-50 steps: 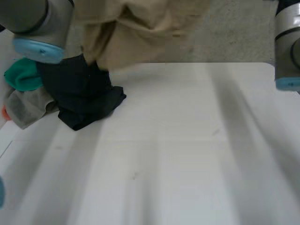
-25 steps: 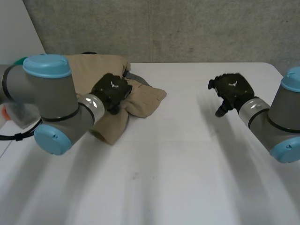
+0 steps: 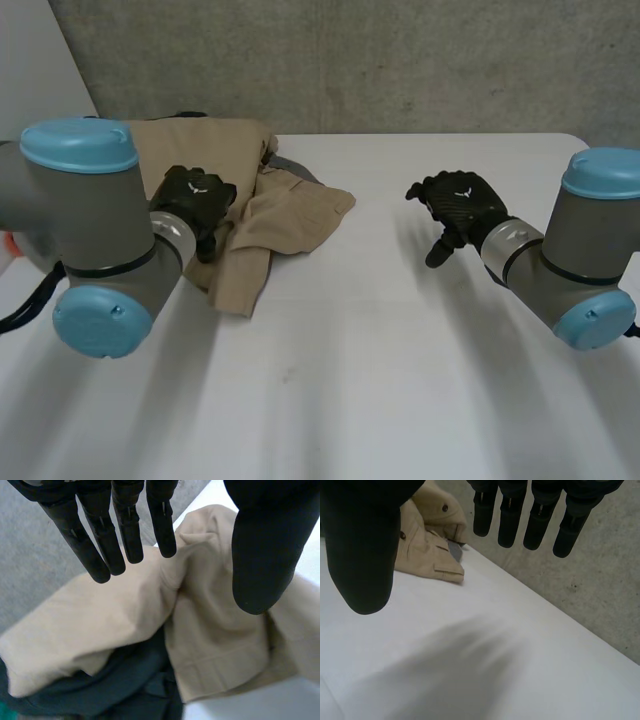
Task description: Fold the laundry.
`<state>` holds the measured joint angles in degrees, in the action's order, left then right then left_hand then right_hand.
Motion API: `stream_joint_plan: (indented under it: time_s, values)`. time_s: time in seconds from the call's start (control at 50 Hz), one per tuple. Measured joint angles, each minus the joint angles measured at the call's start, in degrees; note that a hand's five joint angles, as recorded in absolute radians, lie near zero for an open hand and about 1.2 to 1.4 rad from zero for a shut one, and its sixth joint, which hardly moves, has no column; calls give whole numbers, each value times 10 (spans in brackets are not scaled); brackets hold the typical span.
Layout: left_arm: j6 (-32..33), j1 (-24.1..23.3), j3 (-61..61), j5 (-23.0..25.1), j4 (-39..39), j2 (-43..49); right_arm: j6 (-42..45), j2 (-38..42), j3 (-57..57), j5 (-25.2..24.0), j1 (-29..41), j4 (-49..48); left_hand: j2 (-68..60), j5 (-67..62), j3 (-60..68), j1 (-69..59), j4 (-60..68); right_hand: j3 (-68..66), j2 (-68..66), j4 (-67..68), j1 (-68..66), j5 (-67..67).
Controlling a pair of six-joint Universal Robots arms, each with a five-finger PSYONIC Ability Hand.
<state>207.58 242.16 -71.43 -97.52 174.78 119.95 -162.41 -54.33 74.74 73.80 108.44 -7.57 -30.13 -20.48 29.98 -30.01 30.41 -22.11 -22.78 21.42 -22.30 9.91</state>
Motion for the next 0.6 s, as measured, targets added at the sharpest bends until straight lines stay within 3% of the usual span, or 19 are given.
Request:
stream_joint_plan:
  time_s: [0.28,0.48,0.54,0.58,0.6]
  values:
    - [-306,39,-9,37,-129,-22,17,-1,10,4,-2,-1,14,23,-10,10,-20,0,0,0,0,0]
    - [-355,48,40,56,-157,48,29,-5,20,4,3,-4,37,46,-35,32,-45,0,0,0,0,0]
    - [-356,43,63,54,-159,75,30,-6,22,5,4,-4,-28,-18,24,-34,19,0,0,0,0,0]
    - [-357,36,91,49,-164,102,30,-7,22,6,4,-5,-163,-157,164,-183,160,0,0,0,0,0]
    - [-357,32,103,46,-168,113,30,-7,22,7,4,-5,-293,-278,284,-316,281,0,0,0,0,0]
